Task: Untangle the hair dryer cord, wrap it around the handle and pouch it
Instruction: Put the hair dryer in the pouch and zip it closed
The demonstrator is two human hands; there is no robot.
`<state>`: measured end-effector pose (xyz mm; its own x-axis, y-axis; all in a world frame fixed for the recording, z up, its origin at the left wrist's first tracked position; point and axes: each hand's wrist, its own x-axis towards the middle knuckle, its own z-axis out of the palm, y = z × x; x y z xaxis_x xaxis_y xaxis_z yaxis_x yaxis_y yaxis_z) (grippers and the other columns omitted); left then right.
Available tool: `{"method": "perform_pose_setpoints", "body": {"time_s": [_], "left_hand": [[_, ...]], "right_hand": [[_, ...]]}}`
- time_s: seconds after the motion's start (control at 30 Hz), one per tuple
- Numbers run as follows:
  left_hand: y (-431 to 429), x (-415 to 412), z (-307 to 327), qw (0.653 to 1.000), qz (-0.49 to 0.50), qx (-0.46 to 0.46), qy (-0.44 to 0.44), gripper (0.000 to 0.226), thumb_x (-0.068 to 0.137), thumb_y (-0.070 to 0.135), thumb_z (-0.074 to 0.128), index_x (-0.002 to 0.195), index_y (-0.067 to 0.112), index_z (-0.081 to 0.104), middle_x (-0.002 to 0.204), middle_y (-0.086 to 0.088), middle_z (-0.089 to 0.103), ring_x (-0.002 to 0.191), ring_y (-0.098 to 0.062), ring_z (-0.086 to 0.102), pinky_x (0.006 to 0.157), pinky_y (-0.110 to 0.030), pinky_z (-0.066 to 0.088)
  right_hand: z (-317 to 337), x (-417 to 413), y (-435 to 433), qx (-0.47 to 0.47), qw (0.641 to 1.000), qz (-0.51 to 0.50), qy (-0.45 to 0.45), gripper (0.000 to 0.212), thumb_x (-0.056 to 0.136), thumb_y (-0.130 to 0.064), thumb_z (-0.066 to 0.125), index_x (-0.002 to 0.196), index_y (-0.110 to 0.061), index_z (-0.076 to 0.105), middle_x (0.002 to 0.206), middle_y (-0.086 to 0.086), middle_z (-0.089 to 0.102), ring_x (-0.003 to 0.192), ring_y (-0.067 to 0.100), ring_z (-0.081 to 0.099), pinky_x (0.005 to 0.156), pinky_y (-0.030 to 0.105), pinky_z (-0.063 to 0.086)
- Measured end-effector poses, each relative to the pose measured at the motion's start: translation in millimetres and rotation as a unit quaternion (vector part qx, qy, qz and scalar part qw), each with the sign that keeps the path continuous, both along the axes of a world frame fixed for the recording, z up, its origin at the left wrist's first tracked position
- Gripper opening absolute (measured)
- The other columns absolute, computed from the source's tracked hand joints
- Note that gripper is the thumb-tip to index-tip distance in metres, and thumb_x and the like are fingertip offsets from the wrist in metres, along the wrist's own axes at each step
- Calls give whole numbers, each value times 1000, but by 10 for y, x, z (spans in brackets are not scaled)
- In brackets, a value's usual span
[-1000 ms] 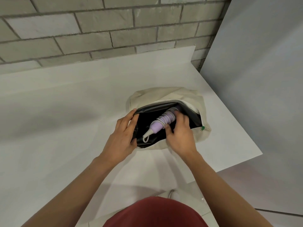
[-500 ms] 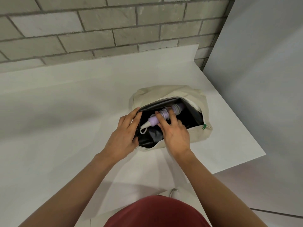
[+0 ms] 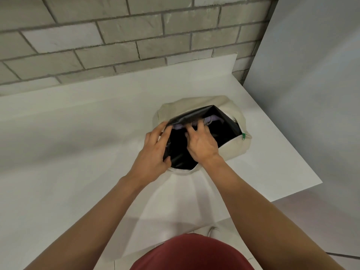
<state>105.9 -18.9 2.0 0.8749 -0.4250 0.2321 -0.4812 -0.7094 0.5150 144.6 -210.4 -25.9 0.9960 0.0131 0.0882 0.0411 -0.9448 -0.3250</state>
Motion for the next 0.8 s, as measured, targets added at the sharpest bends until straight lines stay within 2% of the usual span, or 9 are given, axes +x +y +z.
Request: {"method": "perform_pose_setpoints", "body": {"time_s": [0.1,0.17,0.23,0.3,0.4,0.5,0.63,0.73,0.8], "left_hand": [[88,144,9,1000,3,8,-8,95,82,2,76,162,10,24,168,-6,20,137,-35,35,104,-42,48],[157,204,-10,1000,5,9,-4,95,83,2,76,162,12,26,168,-6,19,138,-34,34,98,-46,54],[219,238,-35,1000,18,-4,11,93,84,3,76,162,18,27,168,-7,17,140,-32,34,91,-48,58],[259,259,-66,999,29,-13,21,92,85,4,75,162,25,28,168,-8,17,143,-29,34,92,-49,58],[287,277,-78,999,33,-31,29,93,87,6,73,161,36,26,167,-3,25,144,-26,39,96,-46,57],[287,270,-82,998,24,-41,33,97,87,6,72,159,48,23,157,3,41,130,-22,51,92,-38,59],[265,232,-113,998,20,-38,53,102,87,4,72,158,54,17,143,6,55,102,-20,61,86,-37,60],[260,223,-128,997,25,-40,56,105,86,2,73,157,56,16,130,9,54,95,-16,62,84,-37,59],[257,225,-128,998,20,-30,50,108,86,1,73,158,56,14,121,15,48,89,-6,59,79,-26,55]], "right_hand": [[-15,-71,-20,43,998,23,26,62,110,-33,47,166,-29,20,172,15,13,148,40,33,114,51,44],[22,-180,-77,78,996,36,29,64,111,-35,47,167,-28,17,174,11,11,153,36,28,118,50,41],[91,-351,-197,107,992,71,-4,54,110,-32,50,162,-23,36,170,7,30,150,30,37,116,48,44],[136,-576,-385,142,978,98,-117,36,106,-21,58,142,-16,65,149,5,59,133,26,55,108,41,50],[97,-832,-861,180,949,31,-256,37,94,-1,60,127,-13,72,130,3,67,120,23,59,102,32,50],[26,-883,-1387,191,961,-90,-180,62,89,5,61,143,-24,57,141,-5,53,127,23,53,99,45,54],[-87,-747,-1652,157,983,-86,-37,75,91,-8,73,156,-25,41,156,-4,42,137,26,49,107,46,51],[-165,-653,-1625,130,989,-59,-26,59,95,-10,73,150,-17,53,145,5,57,127,30,57,104,45,51],[-174,-640,-1601,123,990,-58,-47,42,99,-15,70,140,-16,64,132,6,67,118,31,62,98,42,52]]}}
